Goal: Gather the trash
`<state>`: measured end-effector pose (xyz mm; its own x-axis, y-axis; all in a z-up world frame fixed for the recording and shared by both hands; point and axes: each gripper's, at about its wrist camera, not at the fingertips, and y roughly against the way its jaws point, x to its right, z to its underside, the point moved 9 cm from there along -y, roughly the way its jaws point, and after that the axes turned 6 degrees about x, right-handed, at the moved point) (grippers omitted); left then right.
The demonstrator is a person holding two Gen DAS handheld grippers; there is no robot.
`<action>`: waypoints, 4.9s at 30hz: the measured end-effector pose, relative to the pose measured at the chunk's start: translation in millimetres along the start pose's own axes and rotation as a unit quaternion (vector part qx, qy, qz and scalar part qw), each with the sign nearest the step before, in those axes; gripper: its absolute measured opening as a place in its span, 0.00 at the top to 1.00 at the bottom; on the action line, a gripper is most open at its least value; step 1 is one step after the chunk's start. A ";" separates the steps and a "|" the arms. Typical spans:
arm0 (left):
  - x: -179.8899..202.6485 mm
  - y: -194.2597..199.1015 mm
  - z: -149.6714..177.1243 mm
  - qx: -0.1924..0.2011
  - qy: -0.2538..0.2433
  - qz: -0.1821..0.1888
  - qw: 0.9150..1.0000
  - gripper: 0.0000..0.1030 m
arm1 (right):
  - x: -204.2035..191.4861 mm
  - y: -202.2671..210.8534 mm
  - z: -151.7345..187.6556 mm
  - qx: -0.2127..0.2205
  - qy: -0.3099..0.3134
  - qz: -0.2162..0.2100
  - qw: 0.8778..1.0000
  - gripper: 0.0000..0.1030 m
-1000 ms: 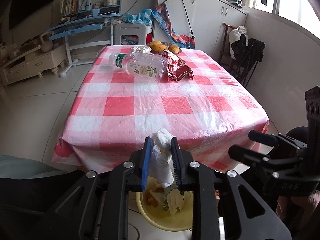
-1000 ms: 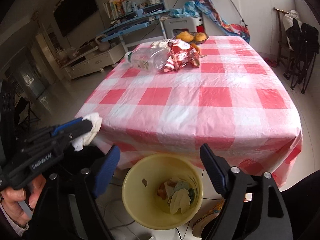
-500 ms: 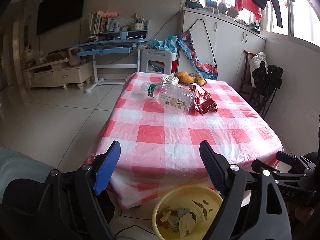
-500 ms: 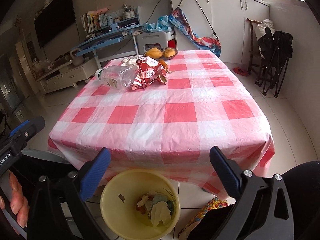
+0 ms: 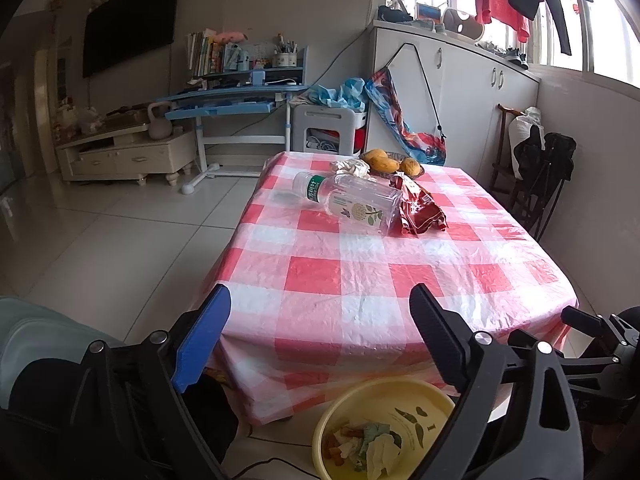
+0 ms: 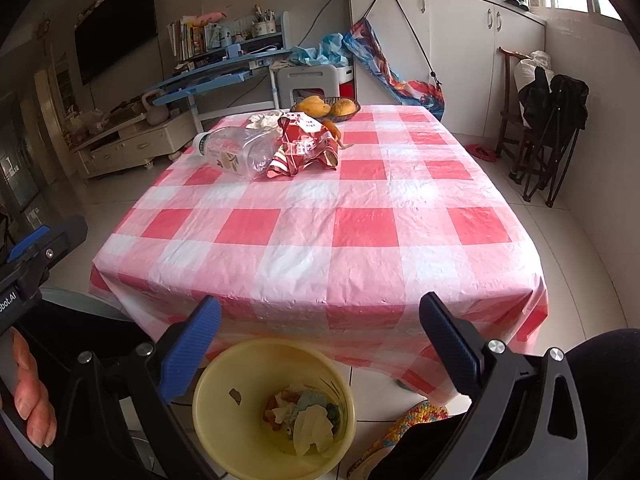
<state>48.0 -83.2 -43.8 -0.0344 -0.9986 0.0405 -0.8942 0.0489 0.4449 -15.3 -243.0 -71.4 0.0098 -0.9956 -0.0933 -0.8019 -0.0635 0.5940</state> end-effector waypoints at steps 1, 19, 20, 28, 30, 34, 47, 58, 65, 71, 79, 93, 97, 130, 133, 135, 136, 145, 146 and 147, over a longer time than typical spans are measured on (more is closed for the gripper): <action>0.3 -0.6 0.2 0.000 0.000 -0.001 1.000 0.15 | 0.0 0.0 0.1 0.000 0.000 0.000 1.000 0.08; -3.7 -2.0 -0.7 0.003 0.003 -0.007 1.000 0.13 | -1.9 2.1 -2.7 0.008 0.011 0.007 1.000 0.08; -3.9 -2.3 -1.1 0.003 0.003 -0.008 1.000 0.13 | -1.6 2.4 -3.3 0.009 0.012 0.008 1.000 0.08; -5.9 -3.1 -2.2 0.005 0.006 -0.012 1.000 0.13 | -2.7 3.2 -3.3 0.009 0.016 0.010 1.000 0.08; -6.4 -3.2 -2.4 0.005 0.006 -0.012 1.000 0.13 | -2.3 3.4 -3.7 0.010 0.016 0.010 1.000 0.08; -6.1 -2.7 -2.1 0.005 0.006 -0.012 1.000 0.13 | -2.3 3.5 -3.8 0.010 0.016 0.010 1.000 0.08; -6.9 -2.5 -2.1 0.005 0.007 -0.012 1.000 0.13 | -3.3 2.9 -2.8 0.010 0.017 0.010 1.000 0.08; -7.5 -2.0 -2.3 0.006 0.008 -0.012 1.000 0.13 | -3.9 2.9 -2.5 0.010 0.017 0.011 1.000 0.08; -8.1 -2.0 -2.4 0.006 0.008 -0.013 1.000 0.13 | -3.6 2.9 -2.6 0.010 0.018 0.011 1.000 0.08; -8.4 -2.0 -2.1 0.006 0.008 -0.013 1.000 0.13 | -4.1 2.7 -2.3 0.010 0.018 0.011 1.000 0.08; -8.8 -1.6 -1.8 0.006 0.009 -0.013 1.000 0.12 | -4.7 2.6 -2.0 0.010 0.019 0.011 1.000 0.08; -10.9 -4.2 -6.2 0.007 0.013 -0.017 1.000 0.11 | -5.1 2.4 -2.2 0.010 0.020 0.011 1.000 0.08; -10.2 -4.9 -7.0 0.007 0.015 -0.018 1.000 0.10 | -5.2 2.3 -2.1 0.010 0.021 0.011 1.000 0.08; -12.6 -3.6 -5.7 0.007 0.015 -0.018 1.000 0.10 | -5.3 -0.1 -2.1 0.008 0.029 0.012 0.999 0.08; -12.7 -3.5 -5.7 0.007 0.016 -0.018 1.000 0.10 | -7.8 0.0 -1.5 0.009 0.030 0.012 0.999 0.08; -12.4 -4.0 -6.2 0.007 0.016 -0.018 1.000 0.10 | -6.8 -0.1 -1.8 0.009 0.030 0.012 0.999 0.08; -12.7 -3.6 -5.8 0.007 0.016 -0.018 1.000 0.10 | -6.3 -0.2 -1.9 0.009 0.031 0.012 0.999 0.08; -13.1 -3.2 -5.8 0.007 0.016 -0.018 1.000 0.10 | -8.7 0.1 -1.7 0.009 0.031 0.012 0.999 0.08; -13.3 -3.0 -5.6 0.007 0.016 -0.018 1.000 0.10 | -7.2 0.0 -2.0 0.009 0.032 0.012 0.999 0.08; -13.0 -3.5 -6.2 0.008 0.016 -0.018 1.000 0.10 | -8.8 0.2 -1.6 0.009 0.032 0.012 0.999 0.08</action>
<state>54.3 -70.3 -40.2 0.0130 -0.9985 0.0536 -0.9013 0.0115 0.4331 -14.6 -234.3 -69.2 0.0277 -0.9992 -0.0279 -0.8129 -0.0387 0.5810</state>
